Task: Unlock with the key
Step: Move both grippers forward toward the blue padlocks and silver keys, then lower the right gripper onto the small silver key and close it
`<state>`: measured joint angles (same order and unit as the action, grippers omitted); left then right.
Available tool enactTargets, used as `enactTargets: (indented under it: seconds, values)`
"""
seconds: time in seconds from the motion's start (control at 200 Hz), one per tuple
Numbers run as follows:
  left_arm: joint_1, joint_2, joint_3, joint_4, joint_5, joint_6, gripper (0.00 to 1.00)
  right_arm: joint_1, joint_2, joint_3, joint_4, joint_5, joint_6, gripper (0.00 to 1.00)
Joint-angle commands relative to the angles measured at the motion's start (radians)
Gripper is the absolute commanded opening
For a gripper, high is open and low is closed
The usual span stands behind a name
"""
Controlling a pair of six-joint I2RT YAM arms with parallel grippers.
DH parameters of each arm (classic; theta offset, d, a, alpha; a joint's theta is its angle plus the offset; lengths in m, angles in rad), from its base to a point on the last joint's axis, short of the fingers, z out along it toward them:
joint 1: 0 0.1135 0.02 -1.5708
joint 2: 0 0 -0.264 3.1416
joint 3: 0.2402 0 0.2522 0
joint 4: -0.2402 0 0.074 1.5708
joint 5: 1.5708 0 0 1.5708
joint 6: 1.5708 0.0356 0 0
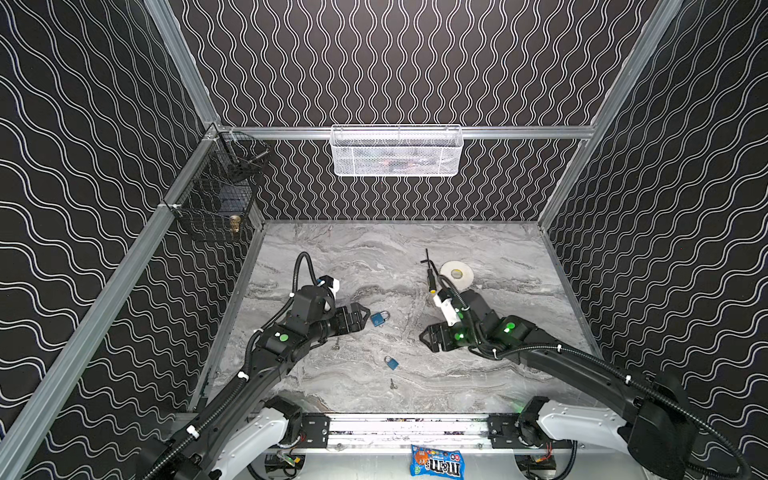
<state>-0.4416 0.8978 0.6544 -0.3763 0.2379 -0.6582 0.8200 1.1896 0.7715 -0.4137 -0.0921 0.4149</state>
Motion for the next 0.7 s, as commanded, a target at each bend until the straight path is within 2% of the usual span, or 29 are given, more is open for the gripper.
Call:
enactTargets:
  seconds: [0.0, 0.225, 0.345, 0.696]
  values:
    - [-0.007, -0.014, -0.011, -0.063, 0.031, -0.031, 0.99, 0.095, 0.026, 0.015, -0.043, 0.053, 0.035, 0.82]
    - [-0.008, -0.057, -0.002, -0.176, 0.066, -0.029, 0.99, 0.274, 0.142, 0.048, -0.01, 0.076, 0.044, 0.71]
    - [-0.008, -0.084, -0.015, -0.202, 0.063, -0.047, 0.99, 0.337, 0.234, 0.089, -0.002, 0.091, 0.03, 0.6]
    - [-0.008, -0.141, -0.045, -0.242, 0.049, -0.059, 0.99, 0.445, 0.37, 0.127, 0.034, 0.11, 0.017, 0.52]
